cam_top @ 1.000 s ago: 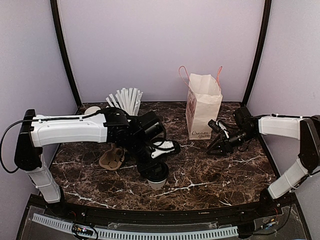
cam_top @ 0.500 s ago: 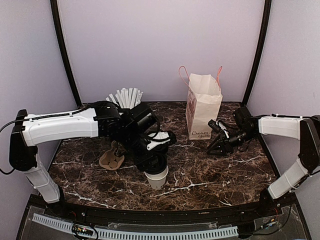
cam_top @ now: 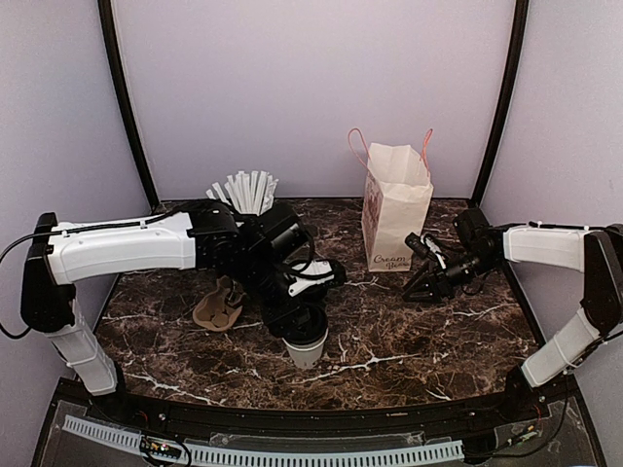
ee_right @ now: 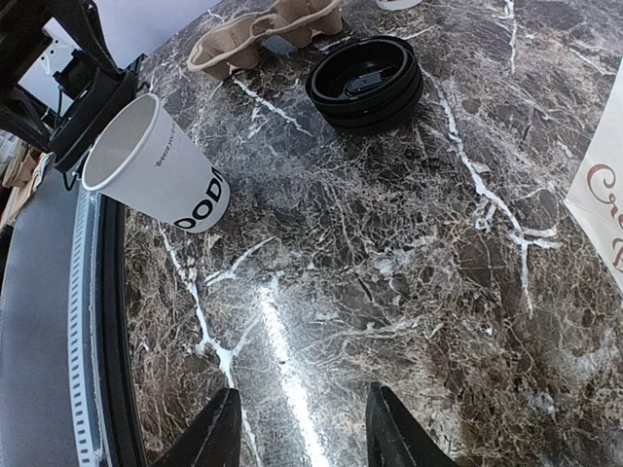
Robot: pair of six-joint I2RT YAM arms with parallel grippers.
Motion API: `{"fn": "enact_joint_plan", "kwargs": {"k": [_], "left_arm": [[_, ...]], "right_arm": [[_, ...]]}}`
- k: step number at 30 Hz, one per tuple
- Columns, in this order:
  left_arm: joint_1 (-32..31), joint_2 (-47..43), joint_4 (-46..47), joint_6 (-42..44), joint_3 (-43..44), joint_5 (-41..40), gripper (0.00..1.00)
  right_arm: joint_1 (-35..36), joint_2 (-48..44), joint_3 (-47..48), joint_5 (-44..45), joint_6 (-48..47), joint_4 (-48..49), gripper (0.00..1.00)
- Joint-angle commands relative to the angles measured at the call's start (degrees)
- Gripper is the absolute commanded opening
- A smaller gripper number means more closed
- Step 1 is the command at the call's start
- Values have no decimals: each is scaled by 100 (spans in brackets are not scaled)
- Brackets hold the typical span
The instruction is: Pack the takeout coffee
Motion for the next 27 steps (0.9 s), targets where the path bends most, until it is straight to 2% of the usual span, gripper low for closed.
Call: {"fn": "enact_joint_plan", "kwargs": {"k": [1,16,27], "left_arm": [[-63,154,-188,3,1,-92,70],[-76,248,-158,28,-57,-188,70],[-139,324,-22,-22,-82,34,70]], "right_arm": [[33,22,64,-72,-89,-112,45],[33,51,80,-77,-137,-142,45],[33,66,82,-77,-148,-157,45]]}}
